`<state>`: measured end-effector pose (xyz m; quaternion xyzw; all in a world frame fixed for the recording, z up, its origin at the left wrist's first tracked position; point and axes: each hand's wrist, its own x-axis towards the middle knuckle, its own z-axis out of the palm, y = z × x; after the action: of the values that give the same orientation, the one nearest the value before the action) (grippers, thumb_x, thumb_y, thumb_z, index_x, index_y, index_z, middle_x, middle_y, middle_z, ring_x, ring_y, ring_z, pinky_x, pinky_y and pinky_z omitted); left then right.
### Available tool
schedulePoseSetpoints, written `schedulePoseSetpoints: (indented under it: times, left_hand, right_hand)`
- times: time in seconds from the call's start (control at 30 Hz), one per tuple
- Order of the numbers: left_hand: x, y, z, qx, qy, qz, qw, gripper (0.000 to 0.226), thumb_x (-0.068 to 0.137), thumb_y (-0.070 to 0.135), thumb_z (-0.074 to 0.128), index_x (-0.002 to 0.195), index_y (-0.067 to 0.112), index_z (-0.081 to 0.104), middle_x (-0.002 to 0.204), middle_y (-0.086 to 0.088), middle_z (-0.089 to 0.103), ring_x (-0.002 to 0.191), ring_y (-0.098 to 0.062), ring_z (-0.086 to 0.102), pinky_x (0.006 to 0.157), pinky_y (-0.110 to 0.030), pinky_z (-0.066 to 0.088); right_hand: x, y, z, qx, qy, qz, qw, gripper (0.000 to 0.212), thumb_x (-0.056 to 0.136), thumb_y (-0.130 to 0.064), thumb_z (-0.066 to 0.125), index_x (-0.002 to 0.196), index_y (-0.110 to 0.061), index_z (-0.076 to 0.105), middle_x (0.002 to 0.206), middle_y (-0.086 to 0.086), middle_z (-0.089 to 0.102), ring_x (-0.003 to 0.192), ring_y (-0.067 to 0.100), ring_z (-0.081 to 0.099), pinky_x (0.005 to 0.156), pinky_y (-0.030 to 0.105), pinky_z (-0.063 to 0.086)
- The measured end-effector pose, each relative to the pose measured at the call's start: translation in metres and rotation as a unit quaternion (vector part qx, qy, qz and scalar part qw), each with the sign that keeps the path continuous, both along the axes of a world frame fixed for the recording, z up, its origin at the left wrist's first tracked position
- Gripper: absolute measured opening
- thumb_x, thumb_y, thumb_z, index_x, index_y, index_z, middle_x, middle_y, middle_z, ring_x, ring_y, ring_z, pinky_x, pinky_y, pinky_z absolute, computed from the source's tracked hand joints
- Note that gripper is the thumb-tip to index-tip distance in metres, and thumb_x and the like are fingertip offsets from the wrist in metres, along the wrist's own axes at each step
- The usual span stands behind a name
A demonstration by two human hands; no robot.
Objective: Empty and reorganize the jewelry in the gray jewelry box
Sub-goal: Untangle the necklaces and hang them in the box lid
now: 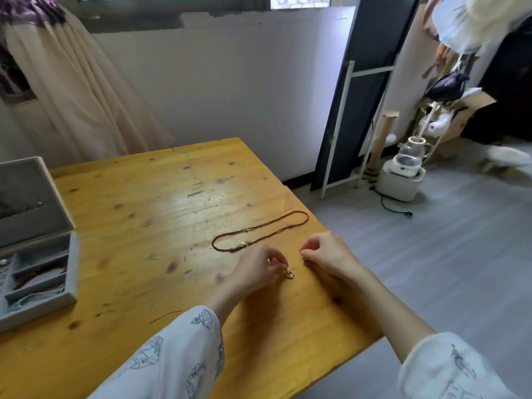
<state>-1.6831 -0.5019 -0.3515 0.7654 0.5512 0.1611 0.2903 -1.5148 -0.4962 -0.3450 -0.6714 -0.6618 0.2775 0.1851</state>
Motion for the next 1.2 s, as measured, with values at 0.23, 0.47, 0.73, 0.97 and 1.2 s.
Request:
schedulePoseSetpoints:
  times: [0.23, 0.47, 0.73, 0.97, 1.2]
  left_hand:
    - [0.017, 0.024, -0.012, 0.022, -0.018, 0.025, 0.999, 0.008, 0.084, 0.030, 0.063, 0.086, 0.028, 0.071, 0.093, -0.001, 0.064, 0.096, -0.022, 0.051, 0.090, -0.043, 0.041]
    - [0.025, 0.031, -0.021, 0.067, -0.062, 0.079, 0.993, 0.008, 0.082, 0.026, 0.066, 0.086, 0.026, 0.072, 0.085, 0.000, 0.068, 0.093, -0.021, 0.052, 0.088, -0.041, 0.041]
    - [0.024, 0.029, -0.013, 0.031, -0.104, 0.096, 0.989, 0.017, 0.088, 0.018, 0.056, 0.100, 0.018, 0.068, 0.098, -0.004, 0.069, 0.098, -0.019, 0.059, 0.094, -0.038, 0.043]
    - [-0.033, -0.002, 0.007, 0.040, -0.106, 0.063, 0.992, 0.023, 0.093, 0.016, 0.049, 0.114, 0.017, 0.059, 0.109, 0.003, 0.061, 0.090, -0.005, 0.053, 0.074, -0.012, 0.040]
    - [-0.139, -0.047, 0.031, 0.061, -0.072, 0.137, 0.986, 0.021, 0.093, 0.019, 0.049, 0.111, 0.022, 0.060, 0.108, 0.005, 0.062, 0.087, -0.004, 0.055, 0.070, -0.010, 0.040]
  right_hand:
    - [0.006, 0.018, -0.008, 0.009, 0.019, -0.017, 1.000, 0.013, 0.085, -0.021, 0.062, 0.091, -0.017, 0.073, 0.097, 0.000, 0.069, 0.093, 0.011, 0.058, 0.080, 0.023, 0.045]
    - [0.004, 0.026, -0.011, 0.018, 0.020, -0.020, 0.999, 0.016, 0.085, -0.020, 0.063, 0.096, -0.014, 0.073, 0.098, 0.001, 0.069, 0.088, 0.008, 0.056, 0.077, 0.021, 0.044]
    - [-0.001, 0.018, -0.003, 0.028, 0.001, -0.024, 0.999, 0.024, 0.091, -0.017, 0.052, 0.108, -0.013, 0.068, 0.112, 0.005, 0.067, 0.107, 0.017, 0.058, 0.088, 0.027, 0.045]
    - [-0.035, -0.001, 0.021, 0.077, 0.005, -0.014, 0.997, 0.026, 0.093, -0.015, 0.046, 0.105, -0.008, 0.068, 0.105, 0.007, 0.069, 0.094, 0.019, 0.062, 0.077, 0.025, 0.045]
    - [-0.139, -0.012, 0.044, 0.099, 0.058, 0.113, 0.987, 0.023, 0.092, -0.016, 0.049, 0.104, -0.009, 0.067, 0.101, 0.006, 0.070, 0.093, 0.017, 0.063, 0.078, 0.026, 0.047]
